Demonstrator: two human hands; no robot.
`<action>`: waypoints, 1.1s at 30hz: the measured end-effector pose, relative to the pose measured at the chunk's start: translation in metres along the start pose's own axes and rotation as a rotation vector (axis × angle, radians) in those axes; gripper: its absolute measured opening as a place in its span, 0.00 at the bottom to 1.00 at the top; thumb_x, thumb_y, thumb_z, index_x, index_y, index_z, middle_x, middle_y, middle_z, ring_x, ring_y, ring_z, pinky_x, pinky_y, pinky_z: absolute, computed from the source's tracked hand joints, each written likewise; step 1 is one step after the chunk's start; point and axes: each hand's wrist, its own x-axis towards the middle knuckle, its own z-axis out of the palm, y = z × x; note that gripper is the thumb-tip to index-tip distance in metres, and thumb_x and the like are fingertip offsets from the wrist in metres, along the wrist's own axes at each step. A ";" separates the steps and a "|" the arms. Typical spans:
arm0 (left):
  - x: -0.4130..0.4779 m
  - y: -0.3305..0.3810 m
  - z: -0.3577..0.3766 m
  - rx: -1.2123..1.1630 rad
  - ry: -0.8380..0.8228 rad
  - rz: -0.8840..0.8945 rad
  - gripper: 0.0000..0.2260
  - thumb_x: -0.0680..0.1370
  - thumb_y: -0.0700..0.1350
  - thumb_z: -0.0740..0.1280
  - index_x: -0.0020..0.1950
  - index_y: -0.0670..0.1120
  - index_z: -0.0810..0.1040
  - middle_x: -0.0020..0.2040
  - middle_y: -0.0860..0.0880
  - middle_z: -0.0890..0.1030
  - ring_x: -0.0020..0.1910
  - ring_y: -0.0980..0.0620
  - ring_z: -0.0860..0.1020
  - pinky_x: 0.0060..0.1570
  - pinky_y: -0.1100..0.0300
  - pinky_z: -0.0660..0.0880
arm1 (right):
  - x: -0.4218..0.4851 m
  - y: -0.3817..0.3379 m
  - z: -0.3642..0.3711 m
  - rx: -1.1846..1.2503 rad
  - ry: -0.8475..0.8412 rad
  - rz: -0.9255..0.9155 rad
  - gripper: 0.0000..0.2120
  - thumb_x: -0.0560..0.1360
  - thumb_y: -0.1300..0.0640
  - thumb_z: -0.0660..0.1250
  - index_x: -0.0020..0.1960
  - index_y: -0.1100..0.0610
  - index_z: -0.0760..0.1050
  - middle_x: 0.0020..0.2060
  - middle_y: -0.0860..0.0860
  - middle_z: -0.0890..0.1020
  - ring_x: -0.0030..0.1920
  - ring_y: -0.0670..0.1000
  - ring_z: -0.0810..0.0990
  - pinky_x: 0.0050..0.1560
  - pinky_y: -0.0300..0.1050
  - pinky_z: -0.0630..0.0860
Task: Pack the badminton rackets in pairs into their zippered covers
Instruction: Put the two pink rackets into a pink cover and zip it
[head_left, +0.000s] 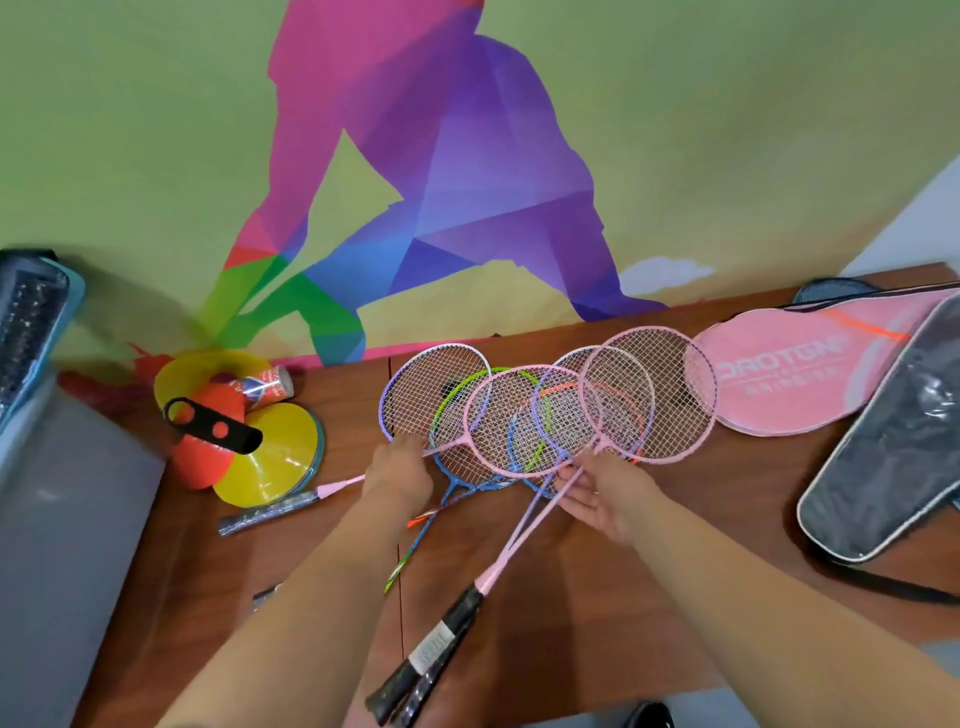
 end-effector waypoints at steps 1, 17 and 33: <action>0.002 -0.001 0.001 0.030 -0.024 -0.015 0.14 0.76 0.40 0.64 0.61 0.45 0.76 0.61 0.43 0.79 0.61 0.38 0.76 0.59 0.44 0.76 | -0.001 0.000 -0.001 -0.007 0.001 0.001 0.06 0.87 0.59 0.63 0.57 0.60 0.77 0.45 0.58 0.85 0.49 0.57 0.86 0.49 0.56 0.84; 0.005 0.010 -0.012 -0.121 -0.047 -0.017 0.02 0.76 0.45 0.70 0.47 0.49 0.82 0.42 0.47 0.83 0.42 0.43 0.82 0.44 0.52 0.81 | -0.001 -0.007 -0.021 -0.098 -0.031 -0.079 0.08 0.86 0.56 0.64 0.61 0.59 0.76 0.42 0.57 0.84 0.43 0.57 0.86 0.45 0.55 0.84; -0.083 0.220 -0.050 -0.807 -0.034 0.082 0.06 0.78 0.42 0.74 0.45 0.40 0.84 0.35 0.38 0.84 0.27 0.48 0.80 0.30 0.55 0.81 | -0.039 -0.073 -0.093 -0.082 -0.104 -0.316 0.17 0.84 0.57 0.68 0.71 0.57 0.71 0.48 0.66 0.87 0.48 0.66 0.89 0.50 0.65 0.87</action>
